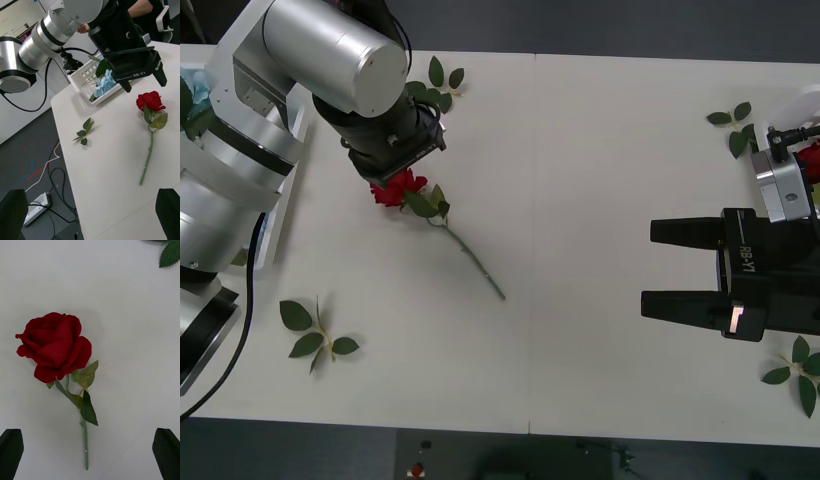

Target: Put the red flowers into the right box and the blue flowers into the left box

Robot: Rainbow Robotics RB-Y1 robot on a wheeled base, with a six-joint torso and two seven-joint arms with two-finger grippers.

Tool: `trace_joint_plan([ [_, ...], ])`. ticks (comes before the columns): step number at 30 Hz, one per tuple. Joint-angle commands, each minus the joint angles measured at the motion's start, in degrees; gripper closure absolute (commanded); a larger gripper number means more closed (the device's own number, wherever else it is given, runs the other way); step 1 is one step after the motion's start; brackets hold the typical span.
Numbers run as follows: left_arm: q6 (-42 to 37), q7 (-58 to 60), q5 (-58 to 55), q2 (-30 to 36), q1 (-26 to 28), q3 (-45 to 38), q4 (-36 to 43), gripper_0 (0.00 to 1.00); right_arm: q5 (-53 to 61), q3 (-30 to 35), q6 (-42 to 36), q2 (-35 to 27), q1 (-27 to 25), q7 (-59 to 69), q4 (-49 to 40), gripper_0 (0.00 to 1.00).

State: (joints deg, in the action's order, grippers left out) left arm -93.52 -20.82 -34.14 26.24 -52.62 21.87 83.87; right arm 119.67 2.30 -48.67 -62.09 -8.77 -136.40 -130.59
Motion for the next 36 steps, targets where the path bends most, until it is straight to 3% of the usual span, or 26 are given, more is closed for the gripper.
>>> trace_joint_plan([
  [1,0.6,-0.3,1.9,-2.4,2.0,-0.5,1.5,0.0,0.8,0.3,0.0,0.1,0.0,-0.1,-0.3,0.0],
  [12,12.0,-2.0,15.4,-5.2,11.4,5.2,0.9,0.0,0.8,0.3,0.3,0.0,0.0,-0.1,-0.3,0.0],
  [19,16.8,-2.4,16.7,-5.4,11.8,5.8,-3.2,0.0,0.8,0.3,0.8,-0.1,0.0,0.1,-0.3,0.0],
  [32,33.1,-4.2,22.3,-5.9,11.7,5.9,-13.2,0.0,0.8,0.3,1.0,-0.1,0.0,0.1,-0.3,0.0],
  [34,33.1,-4.6,22.8,-5.8,11.7,5.8,-13.4,0.25,0.8,0.2,1.0,-0.2,0.0,0.1,-0.3,0.0],
  [36,33.1,-5.2,23.9,-5.8,11.7,5.8,-13.5,0.78,0.8,0.3,1.1,-0.1,0.0,0.1,-0.3,0.0],
])
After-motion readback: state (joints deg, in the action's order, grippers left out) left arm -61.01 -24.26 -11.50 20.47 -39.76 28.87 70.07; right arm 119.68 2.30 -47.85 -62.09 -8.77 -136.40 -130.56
